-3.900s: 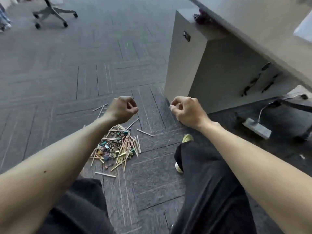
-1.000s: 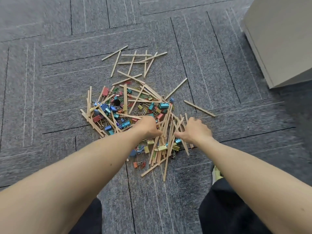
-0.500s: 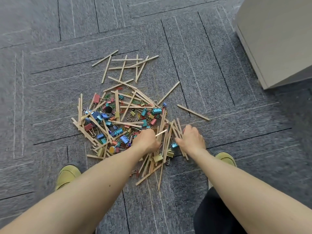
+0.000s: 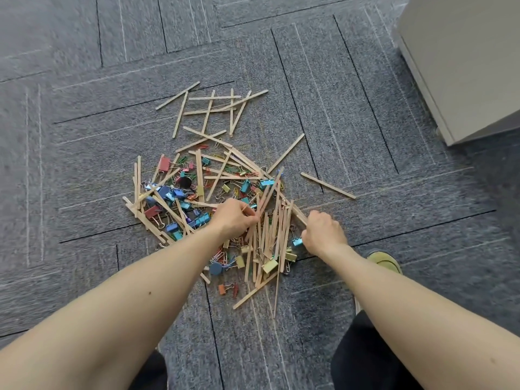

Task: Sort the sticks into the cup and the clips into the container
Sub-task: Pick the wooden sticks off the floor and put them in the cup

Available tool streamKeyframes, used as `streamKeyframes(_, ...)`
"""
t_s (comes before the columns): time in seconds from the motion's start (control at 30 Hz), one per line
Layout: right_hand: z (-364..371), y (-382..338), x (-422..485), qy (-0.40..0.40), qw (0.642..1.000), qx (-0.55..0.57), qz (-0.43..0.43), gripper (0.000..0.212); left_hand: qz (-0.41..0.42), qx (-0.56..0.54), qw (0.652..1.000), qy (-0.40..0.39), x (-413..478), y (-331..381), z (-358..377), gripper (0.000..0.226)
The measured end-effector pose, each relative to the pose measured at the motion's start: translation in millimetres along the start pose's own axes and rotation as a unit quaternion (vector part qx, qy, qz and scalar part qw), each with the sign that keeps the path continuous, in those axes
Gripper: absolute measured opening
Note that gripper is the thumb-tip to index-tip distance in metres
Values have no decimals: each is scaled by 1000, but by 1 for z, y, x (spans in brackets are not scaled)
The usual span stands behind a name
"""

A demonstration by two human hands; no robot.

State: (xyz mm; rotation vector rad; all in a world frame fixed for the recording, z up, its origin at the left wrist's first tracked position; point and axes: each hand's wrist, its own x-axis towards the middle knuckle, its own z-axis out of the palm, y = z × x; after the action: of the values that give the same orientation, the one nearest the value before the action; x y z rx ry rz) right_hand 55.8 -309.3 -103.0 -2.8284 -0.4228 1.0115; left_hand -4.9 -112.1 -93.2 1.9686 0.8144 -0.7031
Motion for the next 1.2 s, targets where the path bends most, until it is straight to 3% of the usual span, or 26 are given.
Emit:
streamKeyframes(0.2,0,-5,10,17,989,136,62,15,-15,0,999,40,1,4,-2,32)
streamKeyframes(0.33,8,-27,14,-19,972,214,91,33,-12,25,993,111,2,-3,-10,13)
streamKeyframes(0.5,14,-51,8,-3,975,184,126,49,4,64,997,-42,-2,-17,-7,9)
streamKeyframes(0.6,14,-54,6,7,977,167,129,46,24,53,995,-80,-4,-20,-4,19)
streamKeyframes(0.73,23,-64,5,-3,977,183,113,34,18,-20,981,-191,-12,-18,-8,28)
streamKeyframes(0.87,23,-67,5,-35,974,202,93,21,-3,-30,975,-221,-14,-20,-11,33)
streamKeyframes(1.07,15,-60,3,-50,970,229,63,25,-24,-77,969,-233,-14,-22,-3,41)
streamKeyframes(1.2,15,-53,6,-80,953,290,47,26,-14,-102,963,-247,-14,-21,4,24)
